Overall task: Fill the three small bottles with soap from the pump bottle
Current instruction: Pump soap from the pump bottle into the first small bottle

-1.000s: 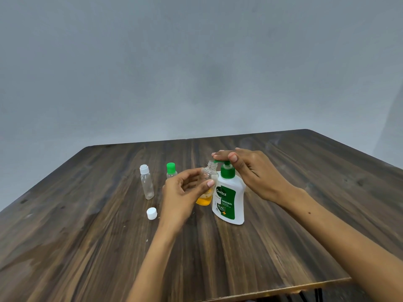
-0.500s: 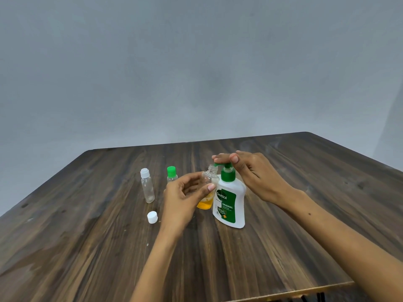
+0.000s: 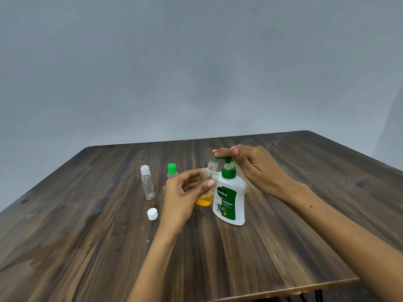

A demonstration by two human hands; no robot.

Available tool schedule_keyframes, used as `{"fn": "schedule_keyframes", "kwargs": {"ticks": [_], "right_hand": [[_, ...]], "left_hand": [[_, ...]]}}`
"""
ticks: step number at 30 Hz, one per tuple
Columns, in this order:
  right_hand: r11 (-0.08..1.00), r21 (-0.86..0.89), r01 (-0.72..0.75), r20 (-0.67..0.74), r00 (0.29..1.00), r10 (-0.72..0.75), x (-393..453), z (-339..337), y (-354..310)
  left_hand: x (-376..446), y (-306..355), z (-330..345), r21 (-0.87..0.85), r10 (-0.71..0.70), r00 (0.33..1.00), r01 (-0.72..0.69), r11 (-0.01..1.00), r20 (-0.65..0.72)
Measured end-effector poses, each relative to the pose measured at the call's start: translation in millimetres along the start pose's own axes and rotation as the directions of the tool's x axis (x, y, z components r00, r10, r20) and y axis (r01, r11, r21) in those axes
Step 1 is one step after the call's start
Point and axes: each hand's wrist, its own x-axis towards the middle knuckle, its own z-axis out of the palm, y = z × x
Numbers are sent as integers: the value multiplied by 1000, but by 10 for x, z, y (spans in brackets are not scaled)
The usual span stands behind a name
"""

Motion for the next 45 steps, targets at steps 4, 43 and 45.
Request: {"fn": "schedule_keyframes", "kwargs": {"ticks": [4, 43, 45], "right_hand": [[1000, 3, -20, -4, 1000, 20, -1, 32, 10], [998, 6, -70, 8, 998, 70, -36, 15, -7], [999, 11, -48, 10, 999, 48, -24, 6, -35]], "left_hand": [[6, -7, -14, 17, -1, 1000, 1, 1000, 3], [-20, 24, 1, 15, 3, 1000, -3, 1000, 12], [-22, 28, 3, 6, -1, 1000, 1, 1000, 9]]}}
